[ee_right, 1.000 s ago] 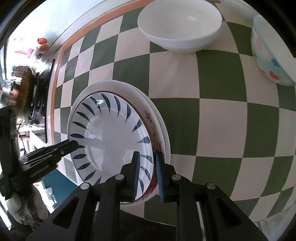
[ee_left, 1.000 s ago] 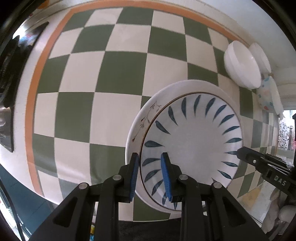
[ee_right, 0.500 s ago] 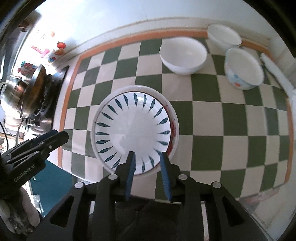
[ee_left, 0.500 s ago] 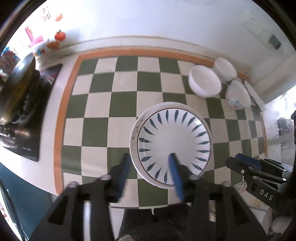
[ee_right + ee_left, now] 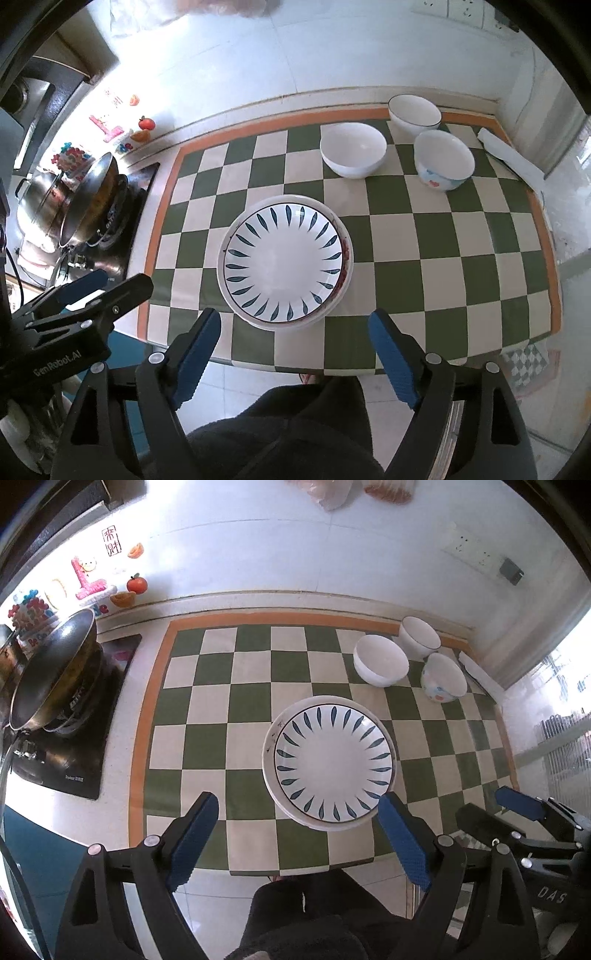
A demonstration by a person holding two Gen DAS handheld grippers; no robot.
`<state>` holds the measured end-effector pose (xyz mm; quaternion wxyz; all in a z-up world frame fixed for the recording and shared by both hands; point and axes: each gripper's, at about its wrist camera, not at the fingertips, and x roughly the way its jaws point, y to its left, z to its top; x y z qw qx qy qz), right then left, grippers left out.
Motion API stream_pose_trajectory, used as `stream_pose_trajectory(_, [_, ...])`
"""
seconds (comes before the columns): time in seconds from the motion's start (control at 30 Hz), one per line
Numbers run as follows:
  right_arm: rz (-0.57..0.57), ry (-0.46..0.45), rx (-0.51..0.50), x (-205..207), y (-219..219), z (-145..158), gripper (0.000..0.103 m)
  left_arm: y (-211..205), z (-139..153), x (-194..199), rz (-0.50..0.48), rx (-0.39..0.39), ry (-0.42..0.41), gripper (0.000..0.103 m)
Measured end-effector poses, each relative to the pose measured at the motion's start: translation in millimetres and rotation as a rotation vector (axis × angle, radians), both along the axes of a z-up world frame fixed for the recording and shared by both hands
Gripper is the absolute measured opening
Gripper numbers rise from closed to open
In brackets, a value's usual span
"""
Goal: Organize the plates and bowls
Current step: 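Lower the plate stack onto the cloth and open both grippers, then grasp the plain white bowl with the left gripper while the right grasps the red-flower bowl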
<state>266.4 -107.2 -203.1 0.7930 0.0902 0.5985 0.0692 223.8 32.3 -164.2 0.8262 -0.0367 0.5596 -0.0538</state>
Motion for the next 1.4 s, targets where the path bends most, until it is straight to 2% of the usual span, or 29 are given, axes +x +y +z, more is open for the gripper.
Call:
stream_pose_trajectory(0.17, [-0.019, -0.015, 0.024, -3, -2, 9, 0.086, -1, 4, -5, -0.002, -0.009, 0.004, 0.088])
stream_pose_trajectory(0.3, [-0.041, -0.015, 0.097, 4, -16, 11, 0.086, -8, 11, 4, 0.001, -0.032, -0.011, 0.088])
stream_pose_trajectory(0.47, [-0.079, -0.014, 0.165, 32, -52, 4, 0.086, -30, 18, 44, 0.011, -0.031, -0.06, 0.088])
stream_pose_trajectory(0.57, [-0.117, 0.006, 0.207, 68, -87, -9, 0.086, -48, 12, 79, 0.015, -0.032, -0.053, 0.088])
stream_pose_trajectory(0.67, [-0.137, 0.033, 0.239, 114, -116, -28, 0.086, -67, -8, 127, 0.017, -0.041, -0.004, 0.088])
stream_pose_trajectory(0.8, [-0.129, 0.085, 0.309, 184, -146, -59, 0.085, -87, -52, 194, 0.027, -0.064, 0.112, 0.088])
stream_pose_trajectory(0.93, [-0.081, 0.147, 0.295, 255, -158, -96, 0.076, -96, -91, 243, 0.051, -0.071, 0.194, 0.087])
stream_pose_trajectory(1.1, [-0.004, 0.242, 0.264, 317, -152, -144, 0.066, -103, -139, 287, 0.08, -0.096, 0.307, 0.065])
stream_pose_trajectory(1.13, [0.007, 0.265, 0.255, 326, -149, -155, 0.059, -104, -146, 291, 0.087, -0.102, 0.323, 0.061])
stream_pose_trajectory(1.2, [0.037, 0.302, 0.235, 341, -144, -173, 0.053, -108, -159, 300, 0.091, -0.122, 0.357, 0.05])
stream_pose_trajectory(1.23, [0.045, 0.316, 0.225, 344, -142, -180, 0.047, -110, -166, 302, 0.089, -0.12, 0.371, 0.048])
stream_pose_trajectory(1.3, [0.064, 0.344, 0.206, 352, -138, -194, 0.038, -114, -174, 305, 0.08, -0.114, 0.392, 0.034])
stream_pose_trajectory(1.37, [0.083, 0.359, 0.191, 355, -134, -204, 0.023, -117, -186, 306, 0.076, -0.124, 0.428, 0.028])
stream_pose_trajectory(1.4, [0.093, 0.364, 0.176, 355, -131, -207, 0.022, -117, -190, 305, 0.077, -0.128, 0.437, 0.023])
